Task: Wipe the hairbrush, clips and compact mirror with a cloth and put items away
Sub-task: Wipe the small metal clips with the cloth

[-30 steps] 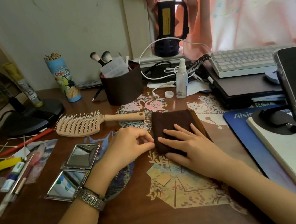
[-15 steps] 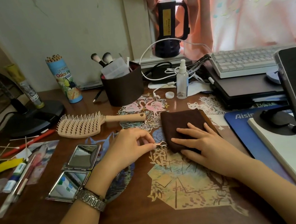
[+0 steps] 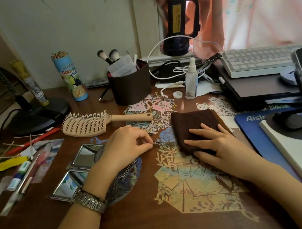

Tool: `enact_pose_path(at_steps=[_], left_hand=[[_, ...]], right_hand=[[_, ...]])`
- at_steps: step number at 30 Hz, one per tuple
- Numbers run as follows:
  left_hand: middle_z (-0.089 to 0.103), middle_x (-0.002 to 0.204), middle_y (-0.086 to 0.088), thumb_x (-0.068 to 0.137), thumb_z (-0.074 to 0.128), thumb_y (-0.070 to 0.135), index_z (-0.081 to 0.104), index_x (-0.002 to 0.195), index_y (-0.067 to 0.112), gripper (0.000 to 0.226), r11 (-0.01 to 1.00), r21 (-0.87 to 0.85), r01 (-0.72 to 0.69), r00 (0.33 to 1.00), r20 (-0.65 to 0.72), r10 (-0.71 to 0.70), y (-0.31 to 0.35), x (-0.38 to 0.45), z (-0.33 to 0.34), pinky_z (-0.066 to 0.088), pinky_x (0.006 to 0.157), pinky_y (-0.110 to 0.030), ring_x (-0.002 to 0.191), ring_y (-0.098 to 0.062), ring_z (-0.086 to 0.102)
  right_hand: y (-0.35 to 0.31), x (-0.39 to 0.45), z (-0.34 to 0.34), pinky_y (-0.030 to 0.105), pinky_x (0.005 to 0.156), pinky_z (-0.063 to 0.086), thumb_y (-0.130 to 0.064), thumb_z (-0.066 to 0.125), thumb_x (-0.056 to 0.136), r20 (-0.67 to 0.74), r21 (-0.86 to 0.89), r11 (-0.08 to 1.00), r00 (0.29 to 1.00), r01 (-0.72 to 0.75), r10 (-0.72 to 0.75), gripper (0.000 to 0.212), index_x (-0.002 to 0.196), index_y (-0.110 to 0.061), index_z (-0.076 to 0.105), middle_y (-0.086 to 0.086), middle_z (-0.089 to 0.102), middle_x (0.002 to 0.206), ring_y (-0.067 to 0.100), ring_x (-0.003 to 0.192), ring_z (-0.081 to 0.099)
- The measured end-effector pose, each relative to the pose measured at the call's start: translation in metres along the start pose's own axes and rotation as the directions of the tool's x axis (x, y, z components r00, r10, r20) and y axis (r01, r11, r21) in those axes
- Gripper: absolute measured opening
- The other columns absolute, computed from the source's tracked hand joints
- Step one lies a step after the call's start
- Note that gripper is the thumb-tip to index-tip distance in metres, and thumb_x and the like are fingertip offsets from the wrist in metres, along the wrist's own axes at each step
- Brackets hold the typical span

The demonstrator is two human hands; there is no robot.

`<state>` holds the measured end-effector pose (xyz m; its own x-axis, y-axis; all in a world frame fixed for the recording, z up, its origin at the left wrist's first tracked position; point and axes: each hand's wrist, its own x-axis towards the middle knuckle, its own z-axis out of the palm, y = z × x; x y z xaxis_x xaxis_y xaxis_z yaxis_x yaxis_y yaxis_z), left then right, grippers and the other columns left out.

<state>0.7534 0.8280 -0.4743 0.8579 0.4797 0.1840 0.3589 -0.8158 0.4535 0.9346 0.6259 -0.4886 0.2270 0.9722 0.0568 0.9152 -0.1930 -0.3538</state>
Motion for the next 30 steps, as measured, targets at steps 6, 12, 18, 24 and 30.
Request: enact_pose_path(at_steps=[6,12,18,24,30], left_hand=[[0.062,0.075,0.02,0.076,0.075,0.033,0.075,0.081,0.032,0.005,1.0,-0.018,0.001,1.0,0.003,-0.001,-0.002,-0.001,-0.003,0.047,0.069,-0.027,0.075,0.0,0.053],[0.066,0.077,0.016,0.072,0.078,0.037,0.074,0.08,0.033,0.01,0.995,-0.086,0.049,0.999,0.025,-0.047,-0.002,-0.001,-0.008,0.053,0.069,-0.034,0.071,-0.006,0.056],[0.065,0.082,0.017,0.077,0.075,0.035,0.072,0.097,0.033,0.02,0.992,-0.115,0.05,0.997,0.066,-0.042,-0.003,0.002,0.0,0.053,0.071,-0.036,0.068,-0.006,0.056],[0.063,0.081,0.016,0.079,0.072,0.037,0.072,0.088,0.031,0.011,0.995,-0.087,0.042,0.997,0.074,-0.036,0.0,0.005,0.007,0.053,0.07,-0.035,0.068,-0.004,0.056],[0.06,0.078,0.015,0.079,0.072,0.038,0.071,0.084,0.03,0.01,0.997,-0.074,0.014,1.0,0.022,-0.012,0.006,0.007,0.015,0.047,0.065,-0.026,0.067,-0.002,0.053]], right_hand=[[0.0,0.001,0.0,0.046,0.118,-0.001,-0.044,0.044,0.093,0.001,0.011,1.0,1.0,0.002,-0.002,0.041,0.133,-0.051,0.037,-0.021,0.024,0.15,0.008,0.144,0.007],[0.0,0.001,-0.001,0.046,0.118,0.0,-0.045,0.045,0.092,0.002,0.011,1.0,1.0,0.002,-0.002,0.041,0.132,-0.052,0.037,-0.021,0.024,0.151,0.009,0.144,0.008],[0.0,0.0,-0.001,0.046,0.118,0.001,-0.047,0.042,0.092,0.013,-0.004,1.0,1.0,0.003,-0.003,0.042,0.133,-0.052,0.035,-0.02,0.023,0.151,0.009,0.144,0.008],[-0.001,0.001,-0.003,0.046,0.118,0.002,-0.048,0.039,0.092,0.018,0.03,0.999,1.0,-0.011,0.01,0.041,0.133,-0.051,0.037,-0.022,0.025,0.15,0.007,0.144,0.009],[-0.005,0.001,-0.006,0.045,0.118,0.008,-0.054,0.035,0.089,-0.026,0.116,0.993,0.999,-0.027,0.03,0.044,0.132,-0.052,0.037,-0.025,0.029,0.146,0.002,0.141,0.016]])
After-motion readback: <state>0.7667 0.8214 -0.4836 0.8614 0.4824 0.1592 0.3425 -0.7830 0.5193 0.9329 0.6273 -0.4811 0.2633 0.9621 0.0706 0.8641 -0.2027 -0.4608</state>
